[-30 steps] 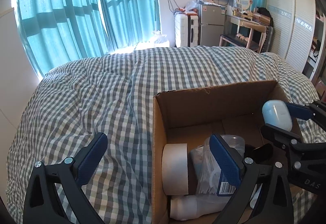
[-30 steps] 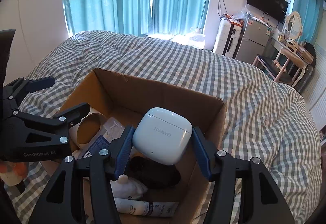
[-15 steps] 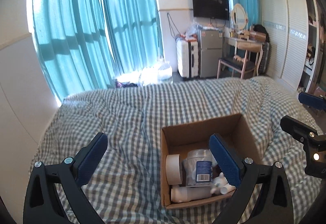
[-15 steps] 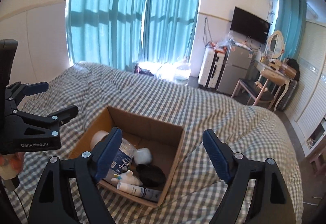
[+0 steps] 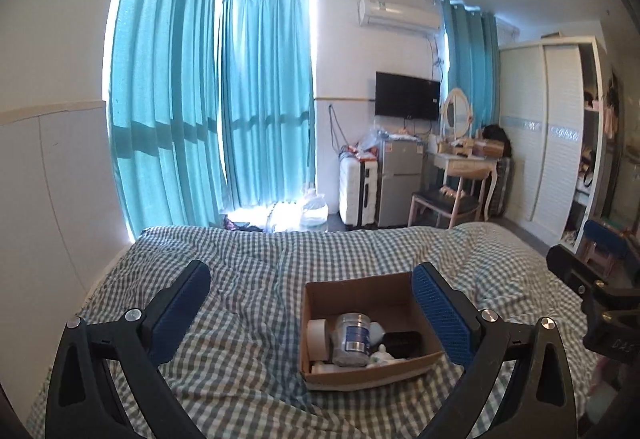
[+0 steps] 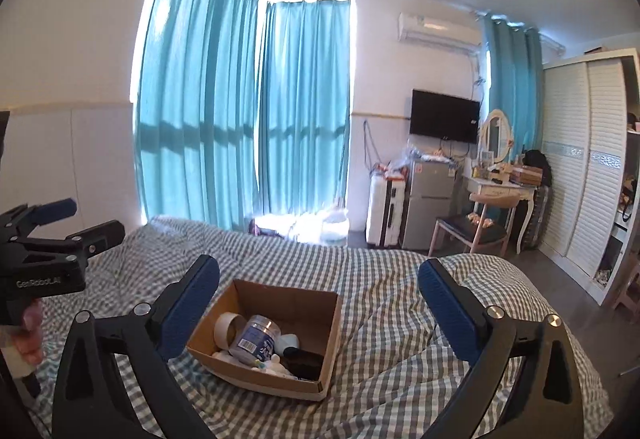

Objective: Organize objects

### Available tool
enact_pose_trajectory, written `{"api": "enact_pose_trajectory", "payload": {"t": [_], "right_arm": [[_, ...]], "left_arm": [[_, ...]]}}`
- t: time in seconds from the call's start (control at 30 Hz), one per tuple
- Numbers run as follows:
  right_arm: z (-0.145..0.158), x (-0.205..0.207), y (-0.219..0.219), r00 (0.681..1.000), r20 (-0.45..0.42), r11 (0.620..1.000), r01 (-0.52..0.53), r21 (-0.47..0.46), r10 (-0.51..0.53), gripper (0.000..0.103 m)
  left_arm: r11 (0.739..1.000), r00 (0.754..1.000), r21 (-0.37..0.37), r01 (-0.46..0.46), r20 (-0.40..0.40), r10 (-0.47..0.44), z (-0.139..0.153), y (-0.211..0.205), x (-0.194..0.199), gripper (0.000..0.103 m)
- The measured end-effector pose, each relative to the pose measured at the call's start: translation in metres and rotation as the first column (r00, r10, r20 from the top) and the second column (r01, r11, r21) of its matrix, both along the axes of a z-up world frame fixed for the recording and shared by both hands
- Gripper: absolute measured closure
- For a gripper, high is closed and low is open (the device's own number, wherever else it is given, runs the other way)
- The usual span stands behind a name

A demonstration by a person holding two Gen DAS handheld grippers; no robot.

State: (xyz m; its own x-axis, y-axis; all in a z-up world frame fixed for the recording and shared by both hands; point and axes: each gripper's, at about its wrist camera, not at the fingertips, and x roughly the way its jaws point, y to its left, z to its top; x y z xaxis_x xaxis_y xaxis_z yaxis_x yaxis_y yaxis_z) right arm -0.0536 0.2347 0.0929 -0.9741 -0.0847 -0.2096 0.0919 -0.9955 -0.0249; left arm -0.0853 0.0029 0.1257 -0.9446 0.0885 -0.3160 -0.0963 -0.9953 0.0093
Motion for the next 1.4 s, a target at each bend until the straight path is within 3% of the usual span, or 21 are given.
{"api": "enact_pose_trajectory", "payload": {"t": [0.23, 0.43, 0.57, 0.7, 1.4], "right_arm": [[-0.028, 0.035, 0.003, 1.0, -0.004, 1.0, -0.008, -0.025, 0.008, 0.001], [-0.063, 0.059, -0.009, 0.999, -0.031, 0.996, 0.046, 0.073, -0.044, 0.001], [-0.082, 0.062, -0.013, 0.999, -0.004, 0.998, 0.035, 0.053, -0.034, 0.001], [-0.086, 0.059, -0.013, 0.999, 0.011, 0.997, 0.05, 0.052, -0.051, 0.001], [-0.084, 0.059, -0.001, 0.997, 0.032, 0.998, 0.068, 0.017, -0.069, 0.001]], "left_arm": [[0.993, 0.996, -0.108, -0.048, -0.079, 0.04, -0.026, 0.001, 0.05, 0.0], [0.997, 0.997, -0.058, -0.059, -0.052, 0.056, -0.057, -0.007, 0.065, 0.0], [0.995, 0.997, -0.074, -0.069, -0.033, 0.067, -0.072, -0.005, 0.063, 0.0], [0.992, 0.997, -0.101, -0.07, -0.03, 0.068, -0.081, -0.002, 0.067, 0.0], [0.994, 0.997, -0.075, -0.076, 0.012, 0.077, -0.095, -0.005, 0.067, 0.0]]}}
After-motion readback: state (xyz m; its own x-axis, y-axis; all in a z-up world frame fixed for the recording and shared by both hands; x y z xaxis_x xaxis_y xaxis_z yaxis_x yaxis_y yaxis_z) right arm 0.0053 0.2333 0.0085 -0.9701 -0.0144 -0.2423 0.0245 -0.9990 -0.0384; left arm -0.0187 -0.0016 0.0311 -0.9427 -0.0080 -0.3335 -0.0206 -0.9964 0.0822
